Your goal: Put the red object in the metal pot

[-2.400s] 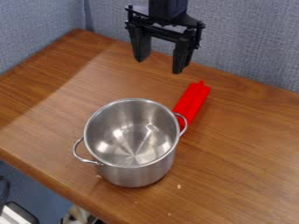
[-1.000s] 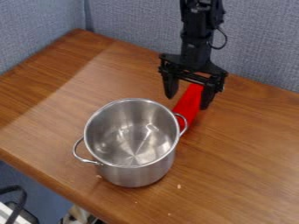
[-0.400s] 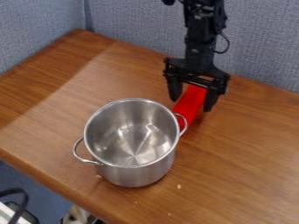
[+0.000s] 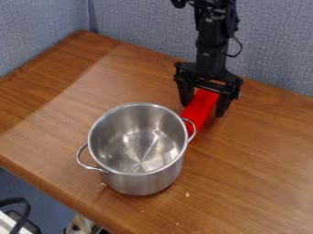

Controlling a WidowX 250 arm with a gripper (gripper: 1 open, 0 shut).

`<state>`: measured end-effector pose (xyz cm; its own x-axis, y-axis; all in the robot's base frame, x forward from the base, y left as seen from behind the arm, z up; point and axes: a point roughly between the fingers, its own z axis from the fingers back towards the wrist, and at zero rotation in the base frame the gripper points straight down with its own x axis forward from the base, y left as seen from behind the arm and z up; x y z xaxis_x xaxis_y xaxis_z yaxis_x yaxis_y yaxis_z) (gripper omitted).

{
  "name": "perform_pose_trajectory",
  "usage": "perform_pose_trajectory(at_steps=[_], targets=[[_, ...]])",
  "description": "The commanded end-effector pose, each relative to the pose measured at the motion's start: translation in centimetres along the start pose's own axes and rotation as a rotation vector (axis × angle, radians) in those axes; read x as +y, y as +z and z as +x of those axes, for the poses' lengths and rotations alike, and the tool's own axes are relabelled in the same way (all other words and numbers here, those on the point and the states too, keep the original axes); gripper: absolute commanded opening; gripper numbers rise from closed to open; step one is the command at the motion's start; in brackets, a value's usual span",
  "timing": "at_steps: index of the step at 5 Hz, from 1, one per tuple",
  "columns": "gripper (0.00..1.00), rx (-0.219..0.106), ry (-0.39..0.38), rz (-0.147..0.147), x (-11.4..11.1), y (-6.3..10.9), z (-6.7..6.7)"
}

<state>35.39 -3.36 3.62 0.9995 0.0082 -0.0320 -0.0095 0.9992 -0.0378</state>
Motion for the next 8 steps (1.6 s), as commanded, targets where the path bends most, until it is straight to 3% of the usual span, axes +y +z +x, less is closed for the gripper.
perform_pose_trajectory(at_steps=[1,2,5,6,8], targets=[[1.00,-0.054,0.006,-0.012,0.1,1.2,1.1],[0.00,-0.055,0.009,-0.014,0.2,1.0,1.4],[0.00,-0.037,0.014,-0.001,1.0,2.7,1.7],[1.00,-0.030,0.013,0.002,1.2,2.6,1.9],[1.00,-0.024,0.017,0.001,1.2,1.8,2.0]])
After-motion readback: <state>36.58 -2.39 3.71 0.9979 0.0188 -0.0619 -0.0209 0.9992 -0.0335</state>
